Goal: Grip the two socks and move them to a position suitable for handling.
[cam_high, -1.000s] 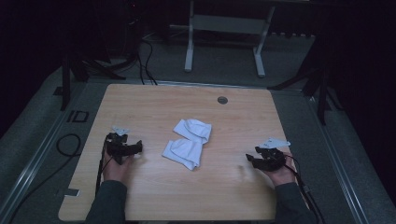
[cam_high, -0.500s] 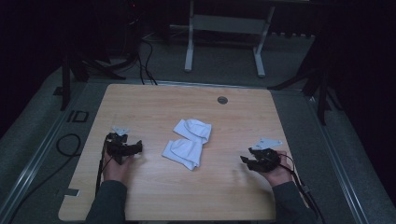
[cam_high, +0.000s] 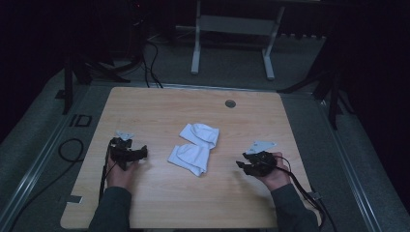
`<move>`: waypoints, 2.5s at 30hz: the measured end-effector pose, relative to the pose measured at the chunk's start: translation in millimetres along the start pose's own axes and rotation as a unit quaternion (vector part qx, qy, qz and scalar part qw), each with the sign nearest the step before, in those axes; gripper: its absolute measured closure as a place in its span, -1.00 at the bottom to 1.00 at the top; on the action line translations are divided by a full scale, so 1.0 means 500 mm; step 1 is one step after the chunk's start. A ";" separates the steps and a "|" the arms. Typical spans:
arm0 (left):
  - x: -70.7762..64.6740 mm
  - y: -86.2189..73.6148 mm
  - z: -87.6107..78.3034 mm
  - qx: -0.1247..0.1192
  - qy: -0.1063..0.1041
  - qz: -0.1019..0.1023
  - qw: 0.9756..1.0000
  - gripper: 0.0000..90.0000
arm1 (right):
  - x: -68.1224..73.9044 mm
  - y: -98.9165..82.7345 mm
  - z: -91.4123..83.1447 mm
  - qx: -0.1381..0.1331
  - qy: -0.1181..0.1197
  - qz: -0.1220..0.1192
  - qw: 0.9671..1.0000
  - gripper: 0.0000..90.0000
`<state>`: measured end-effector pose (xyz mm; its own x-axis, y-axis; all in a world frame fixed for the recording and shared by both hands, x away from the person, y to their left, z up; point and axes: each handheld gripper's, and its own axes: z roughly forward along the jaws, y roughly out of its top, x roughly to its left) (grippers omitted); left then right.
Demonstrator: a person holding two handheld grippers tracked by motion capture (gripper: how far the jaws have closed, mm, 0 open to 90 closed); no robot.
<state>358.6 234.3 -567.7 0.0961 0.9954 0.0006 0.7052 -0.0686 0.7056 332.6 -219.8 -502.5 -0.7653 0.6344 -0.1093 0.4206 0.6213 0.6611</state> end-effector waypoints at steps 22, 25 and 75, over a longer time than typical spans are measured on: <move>-0.001 0.000 0.000 0.001 0.001 0.001 1.000 -0.69 | 0.104 0.120 0.081 -0.013 0.060 -0.058 0.996 0.98; -0.001 0.000 0.000 0.001 0.001 0.001 1.000 -0.69 | 0.120 0.138 0.097 -0.012 0.065 -0.072 0.995 0.99; -0.004 -0.003 -0.003 0.000 0.000 0.003 1.000 -0.68 | 0.175 0.170 0.176 0.020 0.114 -0.124 0.986 0.60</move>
<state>356.4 232.6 -567.6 0.1004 0.9949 0.0036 0.7051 -0.0737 0.7053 344.3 -70.9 -521.2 -0.9346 0.3439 -0.0905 0.2226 0.7642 0.6054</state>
